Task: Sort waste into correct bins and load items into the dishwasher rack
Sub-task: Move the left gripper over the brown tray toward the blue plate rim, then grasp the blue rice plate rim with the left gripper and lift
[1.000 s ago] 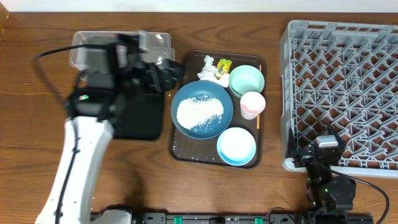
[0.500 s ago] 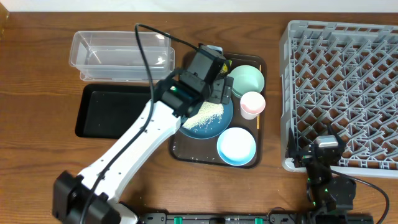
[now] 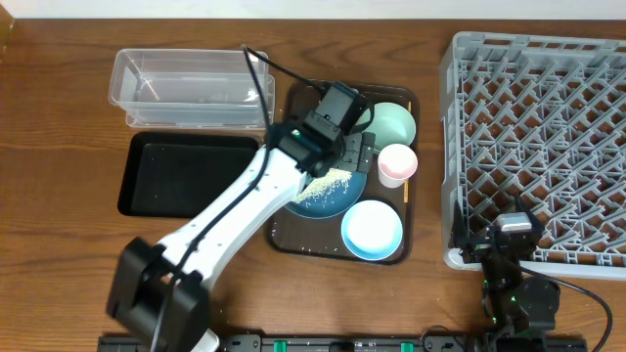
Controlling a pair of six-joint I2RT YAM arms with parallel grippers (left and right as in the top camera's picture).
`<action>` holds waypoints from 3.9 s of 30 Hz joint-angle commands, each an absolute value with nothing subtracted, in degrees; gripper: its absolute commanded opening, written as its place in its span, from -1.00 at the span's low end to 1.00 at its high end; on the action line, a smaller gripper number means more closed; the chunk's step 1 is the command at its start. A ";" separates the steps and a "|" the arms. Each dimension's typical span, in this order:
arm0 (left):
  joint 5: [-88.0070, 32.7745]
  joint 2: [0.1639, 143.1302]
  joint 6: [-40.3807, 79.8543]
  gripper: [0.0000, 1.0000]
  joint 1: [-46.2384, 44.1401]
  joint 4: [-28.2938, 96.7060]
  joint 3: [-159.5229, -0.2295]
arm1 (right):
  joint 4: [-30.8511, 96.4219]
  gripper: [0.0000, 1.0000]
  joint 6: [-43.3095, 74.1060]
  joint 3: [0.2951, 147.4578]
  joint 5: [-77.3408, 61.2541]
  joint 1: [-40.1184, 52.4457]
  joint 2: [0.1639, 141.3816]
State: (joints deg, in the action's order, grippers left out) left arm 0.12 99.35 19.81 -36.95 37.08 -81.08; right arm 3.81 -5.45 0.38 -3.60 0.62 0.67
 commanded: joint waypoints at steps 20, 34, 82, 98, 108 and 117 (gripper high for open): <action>-0.82 108.05 21.76 0.74 -42.30 38.54 -80.79 | 4.08 0.98 -5.21 0.32 -3.42 1.15 0.27; 1.08 108.36 21.76 0.64 -42.30 37.87 -78.41 | 4.08 0.98 -5.21 0.32 -3.42 1.15 0.27; 3.42 113.21 21.78 -0.08 -42.92 30.72 -75.85 | 4.08 0.99 -5.21 0.32 -3.42 1.15 0.27; 3.57 112.55 21.71 -0.46 -44.34 30.76 -75.88 | 4.08 0.99 -5.21 0.32 -3.42 1.15 0.27; 3.66 111.09 21.54 -0.72 -44.34 30.94 -75.88 | 4.08 0.99 -5.21 0.32 -3.42 1.15 0.27; 3.66 107.11 21.54 -0.83 -44.34 31.05 -75.88 | 4.08 0.98 -5.21 0.32 -3.42 1.15 0.27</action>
State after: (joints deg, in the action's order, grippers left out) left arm 1.91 110.43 21.23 -44.64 30.81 -76.31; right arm 3.81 -5.45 0.38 -3.60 0.62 0.67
